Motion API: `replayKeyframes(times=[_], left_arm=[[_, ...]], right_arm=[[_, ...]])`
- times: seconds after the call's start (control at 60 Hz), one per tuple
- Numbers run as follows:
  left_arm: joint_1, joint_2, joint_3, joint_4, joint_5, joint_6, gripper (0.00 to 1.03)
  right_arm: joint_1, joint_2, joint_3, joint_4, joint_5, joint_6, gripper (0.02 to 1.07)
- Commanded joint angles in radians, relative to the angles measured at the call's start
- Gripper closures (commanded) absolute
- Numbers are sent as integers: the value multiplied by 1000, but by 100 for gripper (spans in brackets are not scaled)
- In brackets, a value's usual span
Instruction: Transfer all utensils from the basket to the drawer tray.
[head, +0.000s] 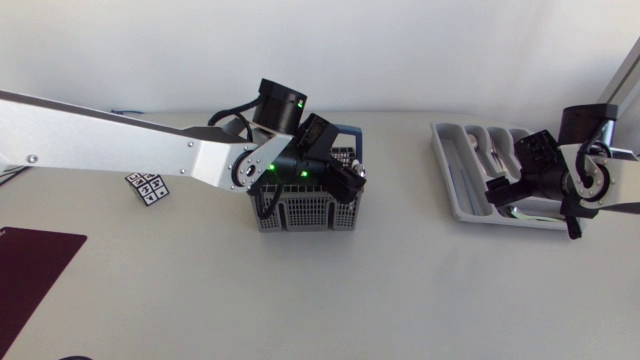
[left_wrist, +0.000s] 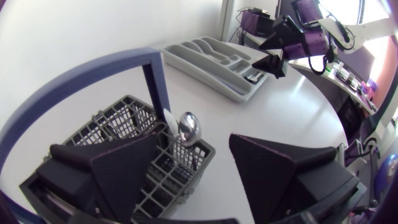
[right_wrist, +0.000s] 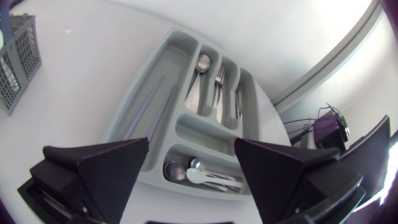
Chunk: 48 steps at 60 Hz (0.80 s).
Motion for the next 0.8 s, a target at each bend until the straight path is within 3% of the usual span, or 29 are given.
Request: replayKeyframes(times=[0.0,0.367,0.567,0.783], left_arm=[[-18,40,40,18,-14,-19,23],[-38,105,84,46,-30,-26,28],[-40,114,90,60,-29,-35,46],[-33,119,89,71,-26,-46,69]], right_arm=[[16,-7,-26,-9,0,37,7],[33,15,-39,11,0,48,7],[43,7,-51,16,-8,50,7],[112,-94,-105,14,-86,64,7]])
